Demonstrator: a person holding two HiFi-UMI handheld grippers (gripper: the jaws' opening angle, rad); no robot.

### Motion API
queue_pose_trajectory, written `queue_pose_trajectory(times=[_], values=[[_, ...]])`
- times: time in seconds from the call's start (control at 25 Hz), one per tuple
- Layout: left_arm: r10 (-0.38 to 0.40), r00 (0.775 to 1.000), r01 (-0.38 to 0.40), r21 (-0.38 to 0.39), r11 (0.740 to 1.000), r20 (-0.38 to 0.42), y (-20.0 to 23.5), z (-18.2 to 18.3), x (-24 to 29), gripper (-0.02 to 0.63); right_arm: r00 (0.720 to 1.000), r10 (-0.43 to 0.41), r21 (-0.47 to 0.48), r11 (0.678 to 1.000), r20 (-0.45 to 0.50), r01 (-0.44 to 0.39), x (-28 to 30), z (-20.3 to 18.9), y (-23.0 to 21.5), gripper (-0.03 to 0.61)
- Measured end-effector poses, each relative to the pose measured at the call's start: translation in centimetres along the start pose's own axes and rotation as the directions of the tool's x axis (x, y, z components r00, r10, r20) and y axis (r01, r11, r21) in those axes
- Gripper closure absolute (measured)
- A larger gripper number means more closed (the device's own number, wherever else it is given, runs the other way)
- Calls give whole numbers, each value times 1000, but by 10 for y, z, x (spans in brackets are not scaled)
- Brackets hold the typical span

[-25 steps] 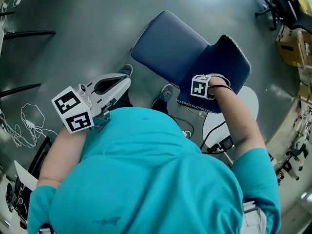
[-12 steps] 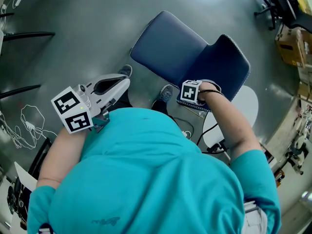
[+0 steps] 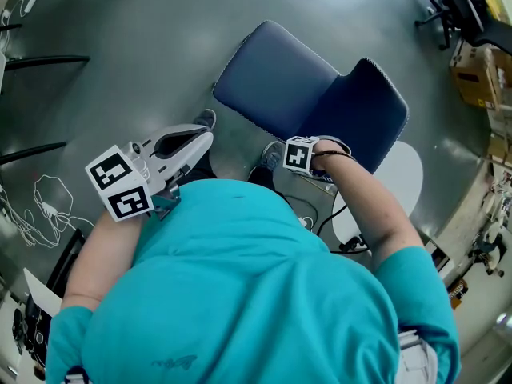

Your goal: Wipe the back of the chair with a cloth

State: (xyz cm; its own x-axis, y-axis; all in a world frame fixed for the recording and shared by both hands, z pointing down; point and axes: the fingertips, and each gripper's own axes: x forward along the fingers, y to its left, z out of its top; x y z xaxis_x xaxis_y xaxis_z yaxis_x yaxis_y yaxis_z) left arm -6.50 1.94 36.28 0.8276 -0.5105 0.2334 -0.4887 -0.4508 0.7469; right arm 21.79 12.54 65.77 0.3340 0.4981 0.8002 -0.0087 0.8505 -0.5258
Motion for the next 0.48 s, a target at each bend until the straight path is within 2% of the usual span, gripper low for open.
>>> queue_pose_trajectory(times=[0.48], values=[[-15, 1000, 15, -1, 1000, -10, -5, -3, 6, 620, 995, 34, 120, 992, 90, -44, -3, 27, 2, 522]])
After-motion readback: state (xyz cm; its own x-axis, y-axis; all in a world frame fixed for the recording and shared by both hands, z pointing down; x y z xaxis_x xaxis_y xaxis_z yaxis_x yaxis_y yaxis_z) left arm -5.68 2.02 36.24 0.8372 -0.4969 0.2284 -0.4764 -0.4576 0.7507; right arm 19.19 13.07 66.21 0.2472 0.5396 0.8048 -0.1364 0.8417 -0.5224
